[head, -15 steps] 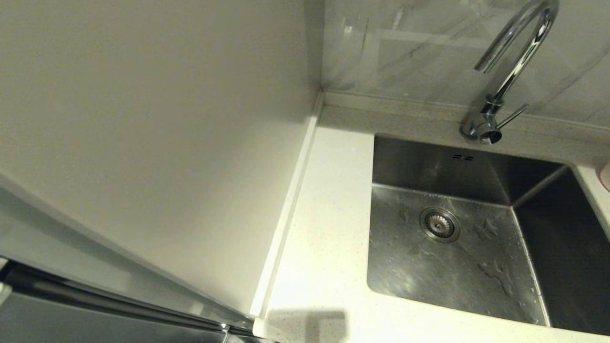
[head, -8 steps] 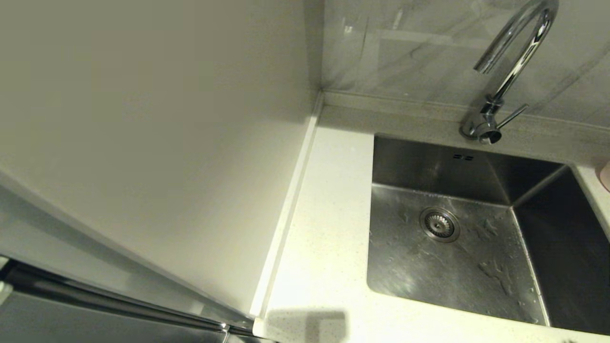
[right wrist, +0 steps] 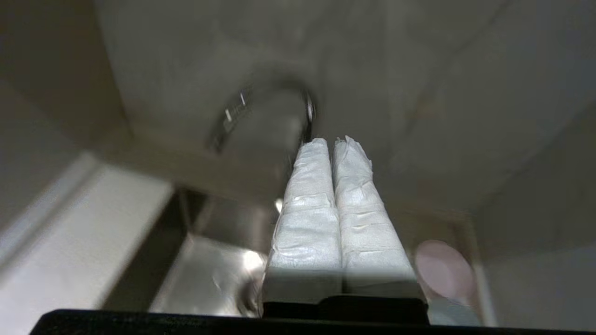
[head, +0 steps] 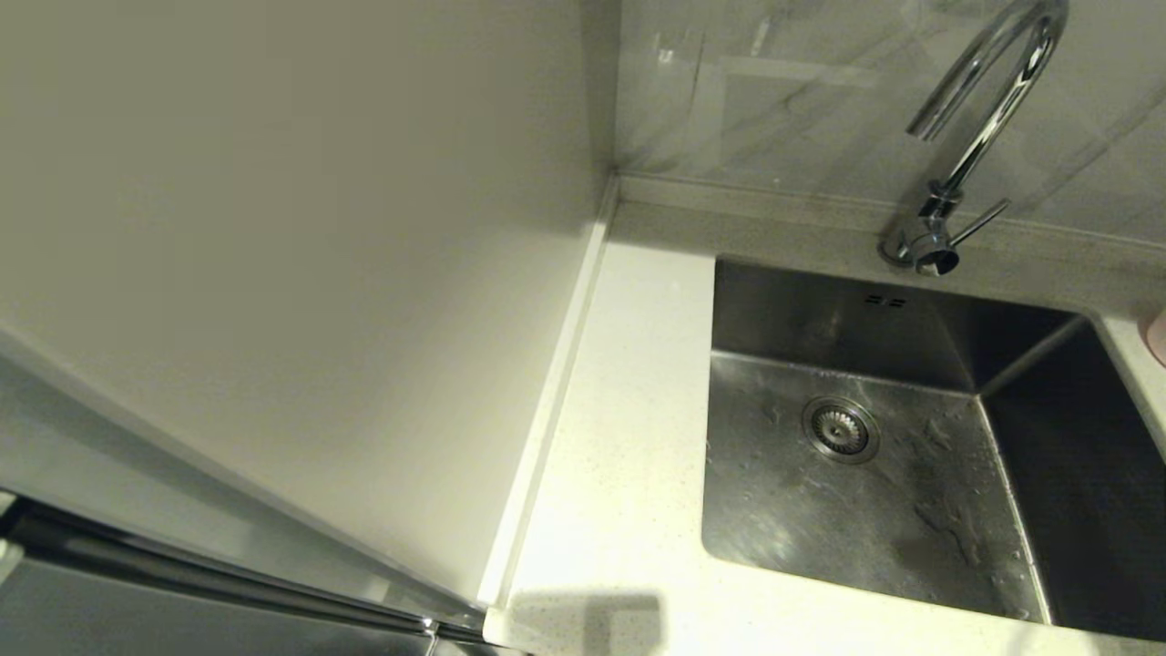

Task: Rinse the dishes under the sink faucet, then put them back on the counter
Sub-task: Put a bowl into the sink

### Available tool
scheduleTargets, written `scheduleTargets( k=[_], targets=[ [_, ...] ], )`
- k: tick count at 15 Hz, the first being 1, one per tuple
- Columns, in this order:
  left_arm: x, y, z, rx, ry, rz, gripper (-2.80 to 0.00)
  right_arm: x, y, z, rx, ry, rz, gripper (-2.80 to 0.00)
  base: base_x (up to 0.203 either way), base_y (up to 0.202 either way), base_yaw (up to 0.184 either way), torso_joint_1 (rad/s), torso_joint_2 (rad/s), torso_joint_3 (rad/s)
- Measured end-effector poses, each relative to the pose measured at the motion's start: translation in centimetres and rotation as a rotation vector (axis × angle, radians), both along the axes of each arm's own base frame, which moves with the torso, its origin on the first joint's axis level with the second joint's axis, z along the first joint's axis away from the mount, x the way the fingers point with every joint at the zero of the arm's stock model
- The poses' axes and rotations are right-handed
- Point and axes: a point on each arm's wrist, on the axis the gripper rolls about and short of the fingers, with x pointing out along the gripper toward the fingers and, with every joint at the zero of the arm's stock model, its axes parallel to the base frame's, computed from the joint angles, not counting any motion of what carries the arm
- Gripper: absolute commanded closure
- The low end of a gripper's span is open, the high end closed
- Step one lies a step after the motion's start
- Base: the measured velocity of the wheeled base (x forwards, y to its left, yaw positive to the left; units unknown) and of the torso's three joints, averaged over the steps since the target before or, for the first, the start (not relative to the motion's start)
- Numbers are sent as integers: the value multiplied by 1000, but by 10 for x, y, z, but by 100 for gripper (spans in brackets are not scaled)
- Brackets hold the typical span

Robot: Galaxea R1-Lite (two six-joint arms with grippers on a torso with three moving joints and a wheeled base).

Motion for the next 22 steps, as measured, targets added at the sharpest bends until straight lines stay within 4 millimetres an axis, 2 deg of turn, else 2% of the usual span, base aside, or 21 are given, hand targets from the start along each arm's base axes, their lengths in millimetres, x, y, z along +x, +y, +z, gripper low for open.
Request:
scheduleTargets(
  k=[2,4,6,10,13,14,19,22],
  targets=[
    [0,0,0,-1,0,0,0,50,-4,5,-104,236,-89,0,0,0,0,0,0,0],
    [0,0,0,0,0,0,0,99,-19,-8,-244,500,-242,0,0,0,0,0,0,0],
    [0,0,0,0,0,0,0,131,-40,-19,-349,662,-377,0,0,0,0,0,0,0],
    [0,0,0,0,0,0,0,170,-82,-29,-482,842,-490,0,0,0,0,0,0,0],
    [0,0,0,0,0,0,0,191,-108,-41,-454,919,-507,0,0,0,0,0,0,0],
    [0,0,0,0,0,0,0,195,-117,-47,-432,963,-499,-280,0,0,0,0,0,0],
    [0,0,0,-1,0,0,0,213,-166,-80,-261,1125,-460,-280,0,0,0,0,0,0],
    [0,0,0,0,0,0,0,228,-190,-107,-22,1196,-409,-280,0,0,0,0,0,0]
  ],
)
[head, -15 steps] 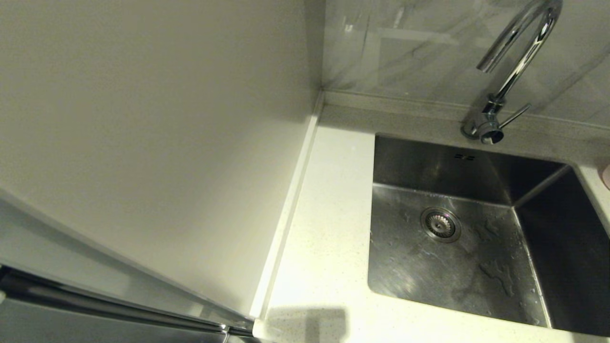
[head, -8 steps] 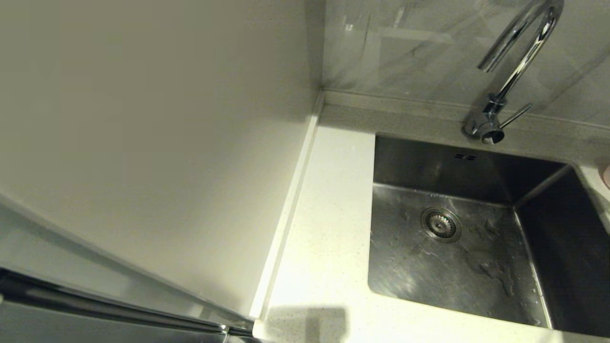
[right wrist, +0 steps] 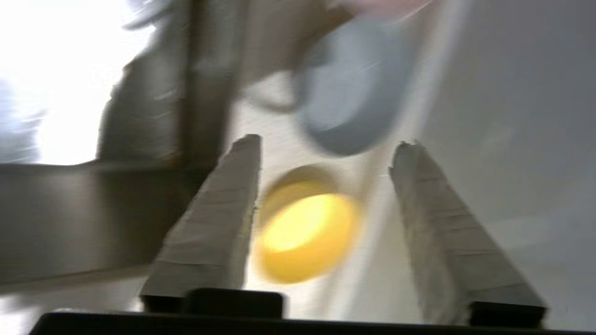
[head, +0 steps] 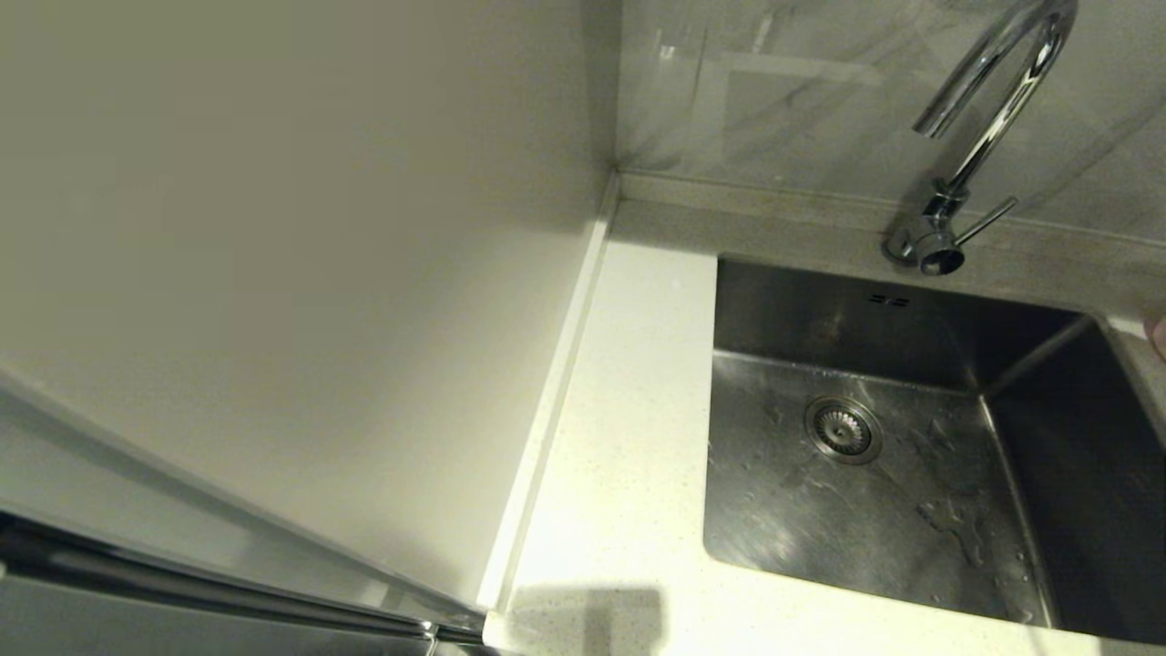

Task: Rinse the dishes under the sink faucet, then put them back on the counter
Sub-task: Put a bowl into the sink

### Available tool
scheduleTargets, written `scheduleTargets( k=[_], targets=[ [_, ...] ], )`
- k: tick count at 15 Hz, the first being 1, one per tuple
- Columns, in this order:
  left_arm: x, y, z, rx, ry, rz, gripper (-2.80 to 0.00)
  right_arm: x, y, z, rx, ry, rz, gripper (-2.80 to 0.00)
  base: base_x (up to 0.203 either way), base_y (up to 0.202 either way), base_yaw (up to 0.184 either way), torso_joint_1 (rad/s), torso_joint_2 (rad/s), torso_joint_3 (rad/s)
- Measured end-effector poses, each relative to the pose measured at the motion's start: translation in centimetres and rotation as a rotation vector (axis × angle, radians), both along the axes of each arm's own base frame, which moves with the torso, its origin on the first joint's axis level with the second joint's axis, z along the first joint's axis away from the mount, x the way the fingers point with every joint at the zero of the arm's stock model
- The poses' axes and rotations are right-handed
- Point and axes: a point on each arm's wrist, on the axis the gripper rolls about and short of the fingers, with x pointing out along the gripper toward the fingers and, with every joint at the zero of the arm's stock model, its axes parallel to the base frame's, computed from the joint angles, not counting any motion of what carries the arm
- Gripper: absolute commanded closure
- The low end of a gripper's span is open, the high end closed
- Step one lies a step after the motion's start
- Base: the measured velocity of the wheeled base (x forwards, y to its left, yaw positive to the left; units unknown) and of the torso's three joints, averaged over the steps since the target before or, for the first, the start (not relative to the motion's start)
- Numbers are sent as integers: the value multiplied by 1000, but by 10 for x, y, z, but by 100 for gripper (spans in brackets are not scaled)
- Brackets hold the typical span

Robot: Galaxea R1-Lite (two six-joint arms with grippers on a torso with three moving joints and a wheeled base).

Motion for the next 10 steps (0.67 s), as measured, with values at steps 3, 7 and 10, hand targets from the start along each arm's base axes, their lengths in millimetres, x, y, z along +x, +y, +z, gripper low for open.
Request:
scheduleTargets(
  k=[3,7,10],
  targets=[
    [0,0,0,0,0,0,0,12,-15,-24,131,49,-6,-280,0,0,0,0,0,0],
    [0,0,0,0,0,0,0,37,-26,-39,181,-35,43,-280,0,0,0,0,0,0],
    [0,0,0,0,0,0,0,49,-29,-39,190,-120,97,-280,0,0,0,0,0,0]
  ],
)
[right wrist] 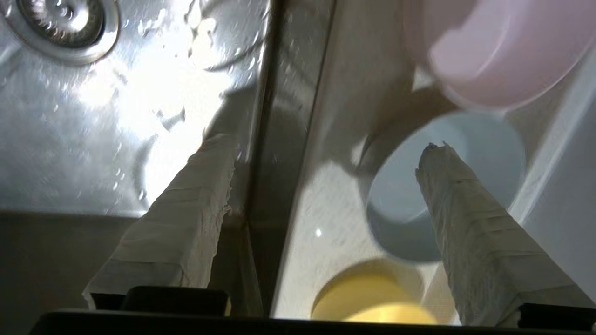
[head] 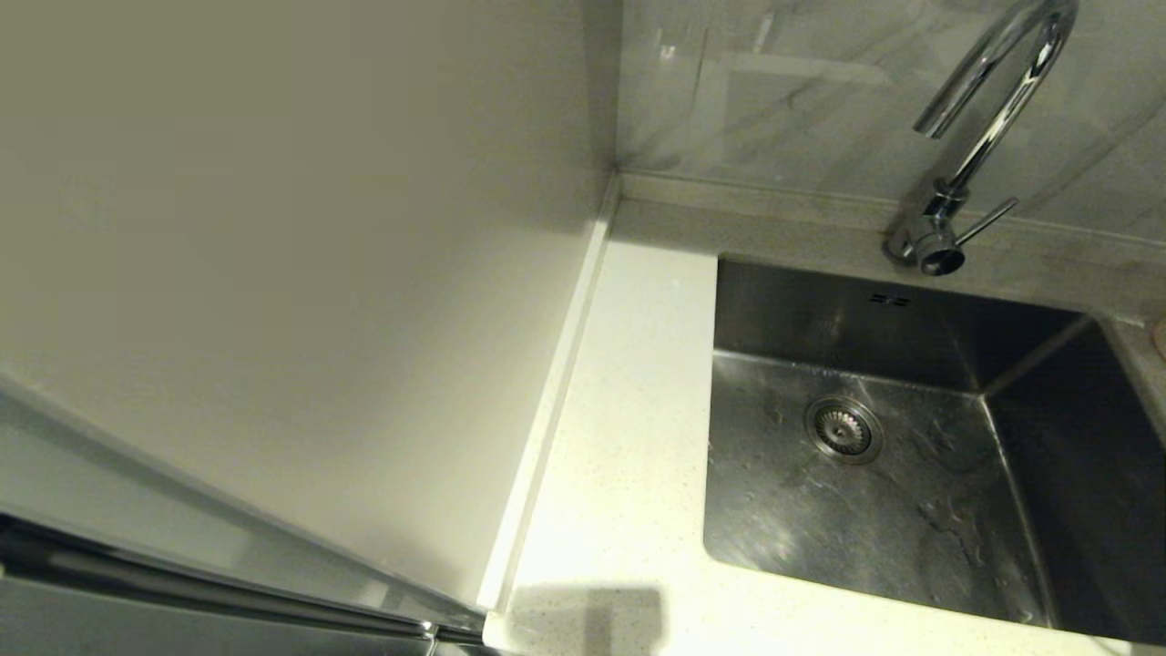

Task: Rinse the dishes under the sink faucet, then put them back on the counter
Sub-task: Put a bowl into the sink

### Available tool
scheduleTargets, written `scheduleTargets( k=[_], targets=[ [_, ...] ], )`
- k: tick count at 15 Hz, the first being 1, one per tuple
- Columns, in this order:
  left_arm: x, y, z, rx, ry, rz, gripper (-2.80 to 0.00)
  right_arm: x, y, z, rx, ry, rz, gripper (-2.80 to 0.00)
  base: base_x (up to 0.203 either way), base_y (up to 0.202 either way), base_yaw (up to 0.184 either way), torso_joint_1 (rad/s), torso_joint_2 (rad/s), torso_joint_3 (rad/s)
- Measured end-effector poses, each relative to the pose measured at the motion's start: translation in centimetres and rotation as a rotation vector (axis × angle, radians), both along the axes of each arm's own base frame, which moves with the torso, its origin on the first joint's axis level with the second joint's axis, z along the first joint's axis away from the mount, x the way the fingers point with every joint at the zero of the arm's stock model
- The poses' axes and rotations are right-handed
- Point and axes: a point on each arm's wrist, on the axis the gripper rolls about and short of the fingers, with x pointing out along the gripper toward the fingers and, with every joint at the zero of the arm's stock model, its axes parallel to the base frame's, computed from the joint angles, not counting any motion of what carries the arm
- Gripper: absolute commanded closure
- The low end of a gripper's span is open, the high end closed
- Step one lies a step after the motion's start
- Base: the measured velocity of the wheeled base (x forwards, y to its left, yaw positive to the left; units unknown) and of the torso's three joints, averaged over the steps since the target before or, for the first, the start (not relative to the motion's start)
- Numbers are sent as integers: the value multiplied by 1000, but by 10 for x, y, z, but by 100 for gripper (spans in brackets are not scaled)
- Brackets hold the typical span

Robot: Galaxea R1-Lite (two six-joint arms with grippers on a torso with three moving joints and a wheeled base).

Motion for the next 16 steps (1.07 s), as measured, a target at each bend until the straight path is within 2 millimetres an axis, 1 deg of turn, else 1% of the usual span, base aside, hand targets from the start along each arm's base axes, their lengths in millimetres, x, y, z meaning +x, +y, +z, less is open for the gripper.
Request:
scheduleTargets(
  k=[2,4,6,10,11,14,16],
  targets=[
    [0,0,0,0,0,0,0,10,-6,-3,-33,-39,4,-280,0,0,0,0,0,0],
    [0,0,0,0,0,0,0,24,-17,-10,-82,-83,-4,-280,0,0,0,0,0,0],
    [0,0,0,0,0,0,0,37,-28,-21,-112,-100,-15,-280,0,0,0,0,0,0],
    [0,0,0,0,0,0,0,59,-40,-47,-126,-95,-20,-280,0,0,0,0,0,0],
    [0,0,0,0,0,0,0,65,-44,-53,-136,-102,-23,0,0,0,0,0,0,0],
    [0,0,0,0,0,0,0,74,-50,-68,-132,-97,-23,0,0,0,0,0,0,0],
    [0,0,0,0,0,0,0,75,-51,-72,-125,-91,-20,0,0,0,0,0,0,0]
  ],
)
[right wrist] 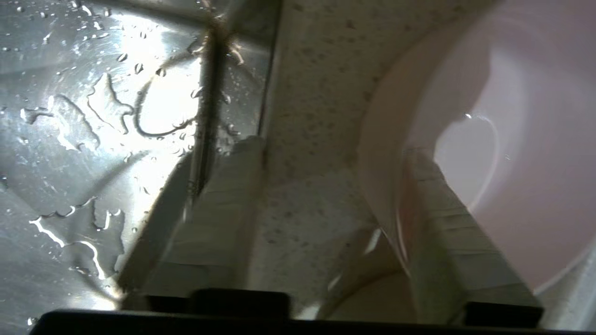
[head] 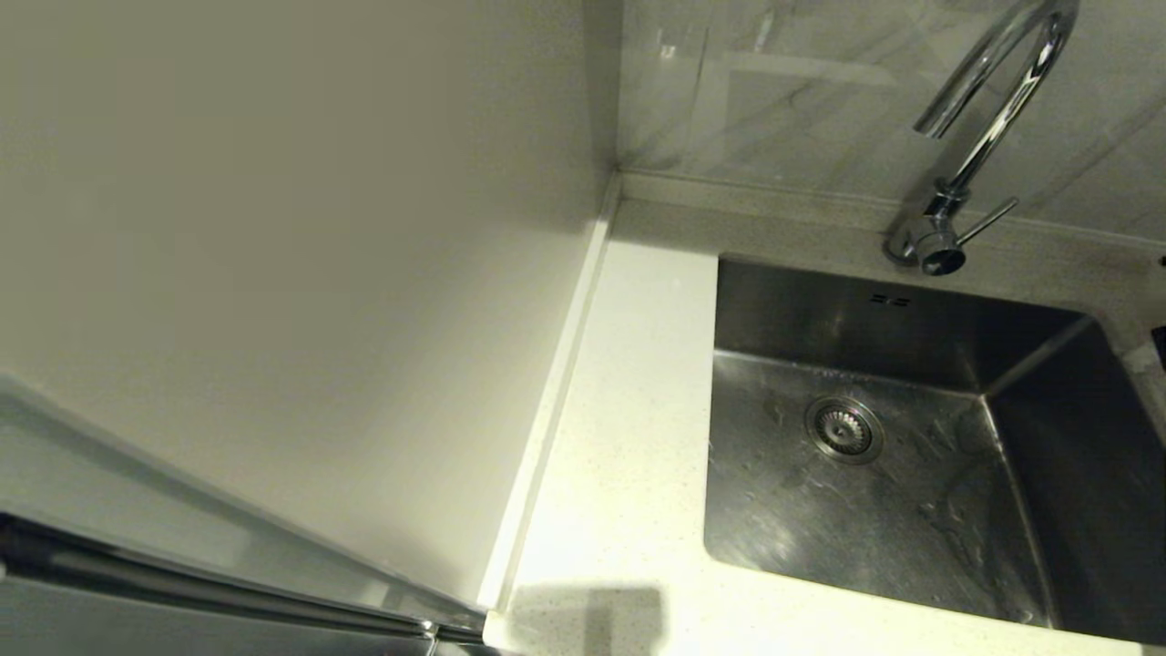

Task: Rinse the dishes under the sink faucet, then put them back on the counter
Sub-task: Put a bowl into the sink

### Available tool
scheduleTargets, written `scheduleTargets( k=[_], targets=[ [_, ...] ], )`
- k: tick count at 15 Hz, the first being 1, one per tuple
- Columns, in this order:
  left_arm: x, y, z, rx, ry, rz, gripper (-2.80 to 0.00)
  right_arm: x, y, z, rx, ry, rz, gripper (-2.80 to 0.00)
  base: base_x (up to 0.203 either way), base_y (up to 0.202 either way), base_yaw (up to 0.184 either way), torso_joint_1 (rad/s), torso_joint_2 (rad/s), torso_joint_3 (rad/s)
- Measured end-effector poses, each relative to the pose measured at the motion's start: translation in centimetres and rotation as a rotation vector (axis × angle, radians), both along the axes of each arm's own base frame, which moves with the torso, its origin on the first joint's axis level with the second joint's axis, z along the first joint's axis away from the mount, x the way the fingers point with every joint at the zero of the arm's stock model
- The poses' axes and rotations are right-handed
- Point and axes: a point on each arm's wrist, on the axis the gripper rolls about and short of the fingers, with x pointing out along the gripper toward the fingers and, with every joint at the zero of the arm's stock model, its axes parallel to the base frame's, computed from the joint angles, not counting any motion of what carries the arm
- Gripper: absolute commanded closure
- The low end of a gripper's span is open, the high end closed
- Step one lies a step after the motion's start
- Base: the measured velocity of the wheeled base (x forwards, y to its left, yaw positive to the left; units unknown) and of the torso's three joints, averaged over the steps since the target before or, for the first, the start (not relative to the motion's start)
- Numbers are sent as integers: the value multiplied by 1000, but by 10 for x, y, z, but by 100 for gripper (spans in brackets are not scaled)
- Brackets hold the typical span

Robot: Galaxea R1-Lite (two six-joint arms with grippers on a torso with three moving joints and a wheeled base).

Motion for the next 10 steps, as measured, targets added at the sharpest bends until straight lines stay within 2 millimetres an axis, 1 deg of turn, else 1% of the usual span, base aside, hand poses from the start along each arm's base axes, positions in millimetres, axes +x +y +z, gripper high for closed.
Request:
scheduleTargets(
  k=[4,6,10],
  targets=[
    [0,0,0,0,0,0,0,-2,3,4,9,-1,9,0,0,0,0,0,0,0],
    [0,0,0,0,0,-1,0,-6,3,9,1,-2,-4,0,0,0,0,0,0,0],
    [0,0,0,0,0,0,0,-9,13,23,-7,-23,10,0,0,0,0,0,0,0]
  ],
)
